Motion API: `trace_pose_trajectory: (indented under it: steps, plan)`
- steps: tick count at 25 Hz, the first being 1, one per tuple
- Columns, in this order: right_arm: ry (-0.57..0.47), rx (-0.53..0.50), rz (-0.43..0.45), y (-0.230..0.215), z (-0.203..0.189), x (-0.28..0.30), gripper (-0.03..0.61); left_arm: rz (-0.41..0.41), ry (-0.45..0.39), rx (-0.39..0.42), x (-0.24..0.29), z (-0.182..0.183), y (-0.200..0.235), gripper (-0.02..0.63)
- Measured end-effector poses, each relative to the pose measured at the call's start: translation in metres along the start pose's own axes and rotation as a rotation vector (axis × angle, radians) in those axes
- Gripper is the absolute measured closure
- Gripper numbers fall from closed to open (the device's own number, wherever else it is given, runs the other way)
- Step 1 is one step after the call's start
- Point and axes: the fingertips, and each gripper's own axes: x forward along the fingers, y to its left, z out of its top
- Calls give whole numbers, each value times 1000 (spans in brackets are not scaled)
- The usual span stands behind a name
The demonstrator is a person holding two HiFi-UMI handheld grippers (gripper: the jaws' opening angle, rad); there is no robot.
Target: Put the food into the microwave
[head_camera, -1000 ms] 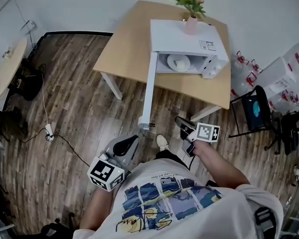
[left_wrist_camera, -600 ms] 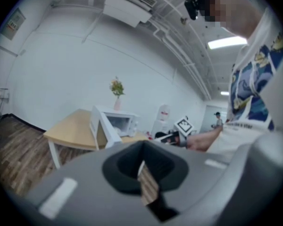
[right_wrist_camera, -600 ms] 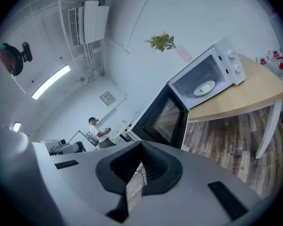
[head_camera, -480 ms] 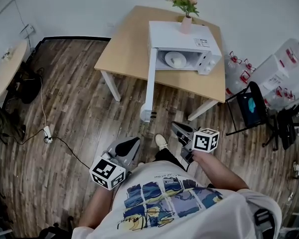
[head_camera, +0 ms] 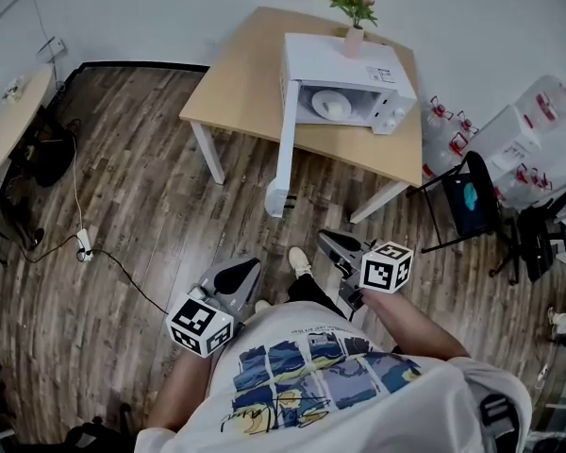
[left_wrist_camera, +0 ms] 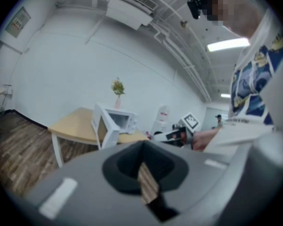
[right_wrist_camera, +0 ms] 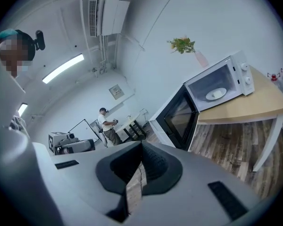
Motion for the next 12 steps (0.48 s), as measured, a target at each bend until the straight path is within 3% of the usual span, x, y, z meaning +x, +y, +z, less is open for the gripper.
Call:
trace_pose_trajectory:
  steps: [12]
  plan:
    - [12, -10, 41, 15, -4, 5, 574, 43, -1, -29, -12, -10, 7, 604]
